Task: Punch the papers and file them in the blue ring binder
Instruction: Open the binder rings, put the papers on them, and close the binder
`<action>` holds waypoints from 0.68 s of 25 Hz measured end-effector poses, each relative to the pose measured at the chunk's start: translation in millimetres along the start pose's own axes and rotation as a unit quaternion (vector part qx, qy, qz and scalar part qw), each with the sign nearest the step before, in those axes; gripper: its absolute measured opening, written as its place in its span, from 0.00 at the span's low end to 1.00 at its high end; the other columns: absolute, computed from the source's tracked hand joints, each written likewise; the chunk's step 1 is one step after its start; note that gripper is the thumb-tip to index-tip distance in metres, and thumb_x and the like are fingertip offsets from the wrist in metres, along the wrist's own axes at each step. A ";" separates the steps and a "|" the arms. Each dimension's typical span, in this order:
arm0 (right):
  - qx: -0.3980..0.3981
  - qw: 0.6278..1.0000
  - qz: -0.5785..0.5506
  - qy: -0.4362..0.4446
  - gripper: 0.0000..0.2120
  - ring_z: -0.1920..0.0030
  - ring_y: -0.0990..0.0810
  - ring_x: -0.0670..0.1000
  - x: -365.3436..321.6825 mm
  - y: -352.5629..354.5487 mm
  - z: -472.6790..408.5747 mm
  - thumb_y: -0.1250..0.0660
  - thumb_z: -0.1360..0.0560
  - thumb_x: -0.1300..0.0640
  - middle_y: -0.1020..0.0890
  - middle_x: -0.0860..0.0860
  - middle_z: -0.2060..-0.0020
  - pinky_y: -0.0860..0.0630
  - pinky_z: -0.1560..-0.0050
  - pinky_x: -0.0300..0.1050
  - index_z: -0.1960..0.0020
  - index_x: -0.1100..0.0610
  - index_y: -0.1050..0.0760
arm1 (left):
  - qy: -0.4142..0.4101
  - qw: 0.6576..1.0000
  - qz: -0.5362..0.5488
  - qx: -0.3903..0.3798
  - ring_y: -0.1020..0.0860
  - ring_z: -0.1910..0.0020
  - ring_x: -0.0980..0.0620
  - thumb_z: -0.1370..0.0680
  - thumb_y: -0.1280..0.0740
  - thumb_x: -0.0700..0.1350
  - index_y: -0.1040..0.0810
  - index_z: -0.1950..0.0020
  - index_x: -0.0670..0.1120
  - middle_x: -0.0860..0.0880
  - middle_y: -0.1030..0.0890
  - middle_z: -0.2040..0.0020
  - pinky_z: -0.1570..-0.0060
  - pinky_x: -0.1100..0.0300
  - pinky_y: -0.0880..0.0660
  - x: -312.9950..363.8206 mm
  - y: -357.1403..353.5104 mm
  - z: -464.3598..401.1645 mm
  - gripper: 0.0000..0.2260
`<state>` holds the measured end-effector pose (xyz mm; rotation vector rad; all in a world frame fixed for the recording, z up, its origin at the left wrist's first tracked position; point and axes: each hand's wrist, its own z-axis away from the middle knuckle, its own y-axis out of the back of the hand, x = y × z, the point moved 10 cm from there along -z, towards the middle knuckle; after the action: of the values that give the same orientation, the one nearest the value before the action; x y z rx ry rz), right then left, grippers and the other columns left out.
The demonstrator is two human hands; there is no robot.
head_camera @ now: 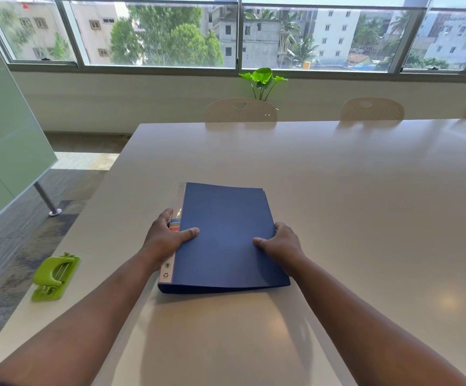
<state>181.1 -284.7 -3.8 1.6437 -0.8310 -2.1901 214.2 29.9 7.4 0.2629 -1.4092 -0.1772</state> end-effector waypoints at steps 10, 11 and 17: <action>0.010 0.985 0.173 0.006 0.27 0.33 0.31 0.59 1.5 -2.6 2.2 0.31 0.26 0.39 0.31 0.54 0.33 0.27 0.37 0.56 0.34 0.55 0.27 | -0.016 0.991 -0.111 -0.077 0.28 0.29 0.47 0.31 0.22 0.58 0.36 0.22 0.61 0.53 0.33 0.26 0.34 0.45 0.24 -8.2 -15.3 -2.3 0.40; 0.007 0.982 0.186 0.023 0.28 0.31 0.33 0.59 -3.1 -3.6 3.5 0.33 0.25 0.39 0.33 0.53 0.29 0.29 0.36 0.56 0.31 0.54 0.29 | -0.011 0.988 -0.135 -0.071 0.31 0.26 0.47 0.29 0.23 0.58 0.39 0.20 0.59 0.51 0.39 0.22 0.30 0.46 0.28 -9.8 -14.8 -2.8 0.41; 0.014 0.960 0.255 0.115 0.34 0.19 0.48 0.56 -37.0 -3.0 11.9 0.45 0.19 0.37 0.45 0.51 0.18 0.44 0.27 0.60 0.18 0.51 0.46 | -0.026 0.959 -0.278 -0.050 0.48 0.18 0.43 0.29 0.28 0.68 0.42 0.18 0.58 0.50 0.54 0.16 0.22 0.44 0.42 5.0 -18.4 0.4 0.43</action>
<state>181.9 -259.1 25.6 1.4525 -1.0751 -1.6104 215.3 10.8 6.9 0.5709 -1.3459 -0.7197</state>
